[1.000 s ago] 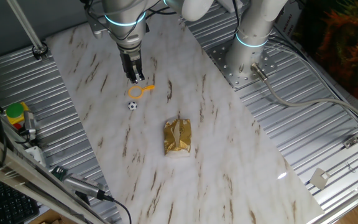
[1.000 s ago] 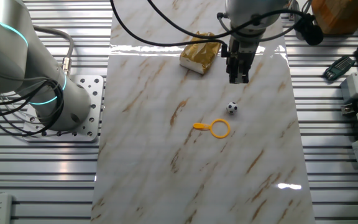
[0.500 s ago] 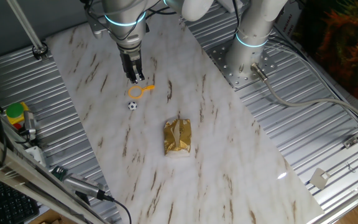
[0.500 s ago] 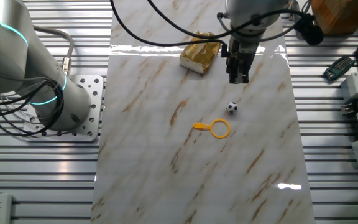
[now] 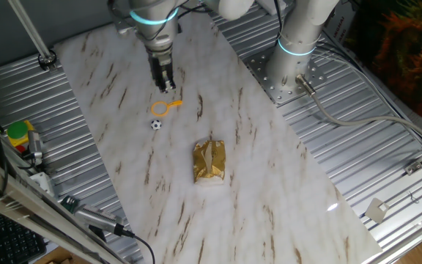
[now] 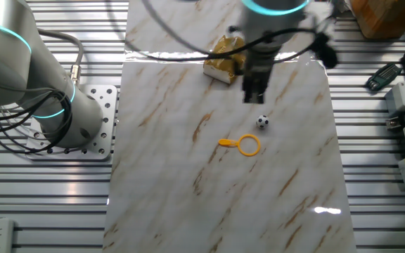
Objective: Attach the bubble ring to the ball
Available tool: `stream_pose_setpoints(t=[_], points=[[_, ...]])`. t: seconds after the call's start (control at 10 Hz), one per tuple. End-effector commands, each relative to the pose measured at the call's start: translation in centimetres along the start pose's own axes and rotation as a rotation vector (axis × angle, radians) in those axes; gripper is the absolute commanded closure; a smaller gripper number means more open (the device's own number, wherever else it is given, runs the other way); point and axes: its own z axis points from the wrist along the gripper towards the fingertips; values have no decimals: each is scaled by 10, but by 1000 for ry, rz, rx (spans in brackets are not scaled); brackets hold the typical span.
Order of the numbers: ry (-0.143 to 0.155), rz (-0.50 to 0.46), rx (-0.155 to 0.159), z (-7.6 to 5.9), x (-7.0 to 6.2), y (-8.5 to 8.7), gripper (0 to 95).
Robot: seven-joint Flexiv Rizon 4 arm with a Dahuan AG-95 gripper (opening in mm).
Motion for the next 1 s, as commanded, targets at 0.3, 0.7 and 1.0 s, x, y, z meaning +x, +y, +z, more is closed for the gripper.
stream_pose_setpoints(t=[0.3,0.7,1.0], points=[[17,0,-4,4,-6,2,950],[15,-6,-1,17,-11,-3,950],[13,-9,-2,27,-13,-6,950]])
